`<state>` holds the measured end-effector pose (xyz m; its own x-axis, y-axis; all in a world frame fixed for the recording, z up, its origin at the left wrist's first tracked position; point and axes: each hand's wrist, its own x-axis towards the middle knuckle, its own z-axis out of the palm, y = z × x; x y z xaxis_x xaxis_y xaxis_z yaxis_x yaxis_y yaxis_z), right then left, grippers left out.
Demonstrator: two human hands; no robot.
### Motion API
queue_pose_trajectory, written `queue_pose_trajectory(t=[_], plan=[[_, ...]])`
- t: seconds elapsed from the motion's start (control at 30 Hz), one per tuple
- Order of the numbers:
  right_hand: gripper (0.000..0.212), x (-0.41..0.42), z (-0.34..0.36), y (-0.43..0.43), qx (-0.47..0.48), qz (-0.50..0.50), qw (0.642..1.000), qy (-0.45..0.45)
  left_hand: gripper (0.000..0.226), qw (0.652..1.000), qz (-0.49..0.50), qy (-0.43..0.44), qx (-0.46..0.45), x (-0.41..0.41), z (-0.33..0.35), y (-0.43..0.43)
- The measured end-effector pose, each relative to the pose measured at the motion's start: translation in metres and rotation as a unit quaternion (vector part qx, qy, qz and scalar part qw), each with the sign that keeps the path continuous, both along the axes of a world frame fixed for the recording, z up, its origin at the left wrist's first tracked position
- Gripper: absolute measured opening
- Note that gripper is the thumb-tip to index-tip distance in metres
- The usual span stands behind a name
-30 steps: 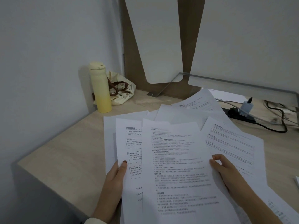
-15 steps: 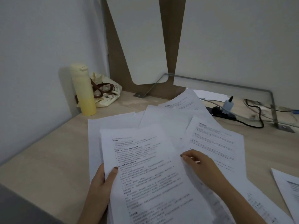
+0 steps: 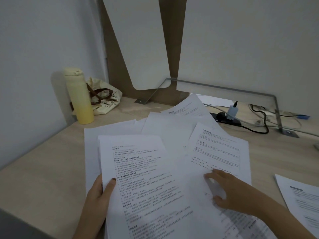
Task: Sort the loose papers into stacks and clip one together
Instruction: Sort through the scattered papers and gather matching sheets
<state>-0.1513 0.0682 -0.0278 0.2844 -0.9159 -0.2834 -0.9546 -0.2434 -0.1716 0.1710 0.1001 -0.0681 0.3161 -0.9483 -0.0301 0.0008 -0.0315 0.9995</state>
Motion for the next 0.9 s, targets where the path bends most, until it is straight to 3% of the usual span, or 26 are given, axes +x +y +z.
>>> queue_pose_trajectory(t=[0.17, 0.33, 0.43, 0.67, 0.9], plan=[[0.060, 0.001, -0.004, 0.003, -0.045, 0.008, 0.999, 0.022, 0.023, 1.000, 0.008, -0.004, 0.003, -0.001, 0.000, 0.000], [0.072, -0.008, 0.001, 0.007, 0.018, 0.009, 0.999, -0.038, 0.027, 1.000, 0.013, -0.009, 0.006, -0.001, -0.002, 0.000], [0.075, -0.008, 0.007, 0.010, 0.026, 0.008, 0.999, -0.030, 0.028, 1.000, 0.011, -0.007, 0.009, -0.002, -0.001, 0.002], [0.051, 0.002, -0.004, 0.016, -0.064, 0.017, 0.998, 0.008, 0.029, 1.000, 0.003, -0.001, 0.016, -0.003, 0.002, 0.006], [0.046, -0.005, -0.017, 0.015, -0.121, -0.061, 0.990, 0.032, 0.027, 1.000, -0.004, -0.013, 0.012, -0.003, 0.003, 0.008]])
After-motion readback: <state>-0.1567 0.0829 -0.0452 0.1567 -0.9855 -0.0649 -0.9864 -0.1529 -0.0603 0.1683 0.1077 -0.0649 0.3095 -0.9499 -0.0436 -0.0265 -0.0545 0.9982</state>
